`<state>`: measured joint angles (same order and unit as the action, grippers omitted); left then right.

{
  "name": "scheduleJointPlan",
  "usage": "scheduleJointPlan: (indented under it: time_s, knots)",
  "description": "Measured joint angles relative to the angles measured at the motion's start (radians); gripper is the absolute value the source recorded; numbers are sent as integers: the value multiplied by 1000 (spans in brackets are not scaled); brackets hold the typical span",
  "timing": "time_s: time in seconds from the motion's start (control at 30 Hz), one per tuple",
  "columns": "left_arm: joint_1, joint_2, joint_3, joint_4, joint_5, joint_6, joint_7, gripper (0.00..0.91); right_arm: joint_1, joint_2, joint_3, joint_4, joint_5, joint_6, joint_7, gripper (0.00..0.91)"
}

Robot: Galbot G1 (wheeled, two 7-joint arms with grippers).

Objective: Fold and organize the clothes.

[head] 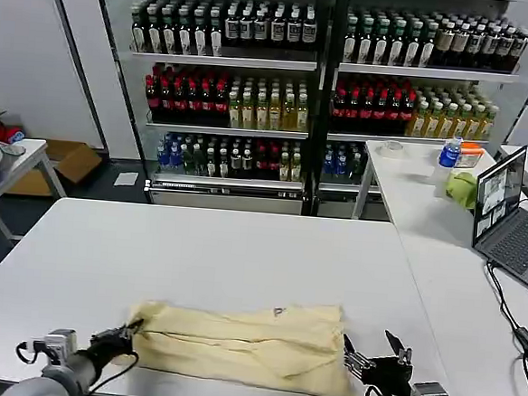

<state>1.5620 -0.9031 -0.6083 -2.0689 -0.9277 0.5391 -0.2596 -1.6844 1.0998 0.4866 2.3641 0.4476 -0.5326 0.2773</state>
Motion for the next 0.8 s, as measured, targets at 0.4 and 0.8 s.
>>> scheduleJointPlan:
  time_s: [0.4, 0.8]
  knots:
    - [-8, 74, -224, 73, 2, 25, -10, 30, 23, -10, -5, -10, 16, 0, 1, 907]
    - [-16, 65, -283, -21, -79, 34, -44, 30, 31, -28, -9, -19, 24, -2, 3, 907]
